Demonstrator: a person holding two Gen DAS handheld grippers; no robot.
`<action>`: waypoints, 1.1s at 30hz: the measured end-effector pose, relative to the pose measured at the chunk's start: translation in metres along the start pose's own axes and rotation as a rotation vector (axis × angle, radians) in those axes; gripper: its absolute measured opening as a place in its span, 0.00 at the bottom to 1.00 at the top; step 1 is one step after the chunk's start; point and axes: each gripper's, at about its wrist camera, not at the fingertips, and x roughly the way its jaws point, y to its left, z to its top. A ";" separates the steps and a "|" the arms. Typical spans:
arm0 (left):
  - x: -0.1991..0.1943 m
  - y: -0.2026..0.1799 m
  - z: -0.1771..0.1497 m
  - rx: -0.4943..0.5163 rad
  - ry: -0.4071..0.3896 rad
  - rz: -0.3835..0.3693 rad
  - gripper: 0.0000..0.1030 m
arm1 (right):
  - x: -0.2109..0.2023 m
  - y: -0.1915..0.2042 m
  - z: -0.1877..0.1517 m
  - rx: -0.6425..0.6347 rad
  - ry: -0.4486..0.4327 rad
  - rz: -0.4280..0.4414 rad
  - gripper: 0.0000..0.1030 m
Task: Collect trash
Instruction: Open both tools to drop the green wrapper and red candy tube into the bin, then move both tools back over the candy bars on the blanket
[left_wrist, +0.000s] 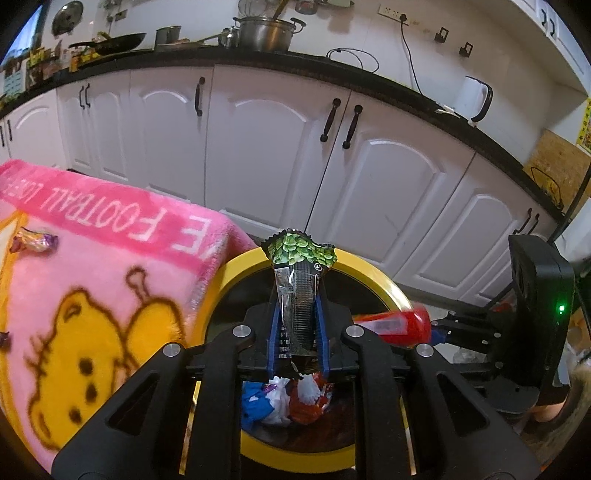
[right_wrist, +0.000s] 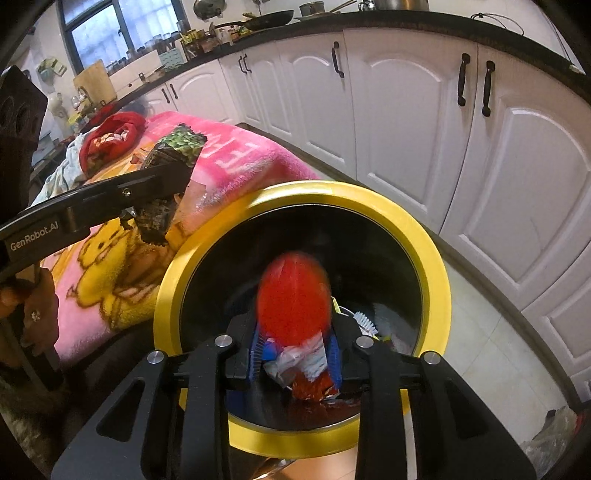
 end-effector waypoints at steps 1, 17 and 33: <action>0.002 0.001 0.000 -0.002 0.003 -0.001 0.11 | 0.001 -0.001 -0.001 0.002 0.002 -0.007 0.26; -0.001 0.013 -0.005 -0.054 0.017 0.035 0.72 | -0.009 -0.026 0.002 0.106 -0.034 -0.055 0.46; -0.032 0.026 -0.006 -0.096 -0.032 0.086 0.89 | -0.036 -0.018 0.015 0.082 -0.130 -0.090 0.74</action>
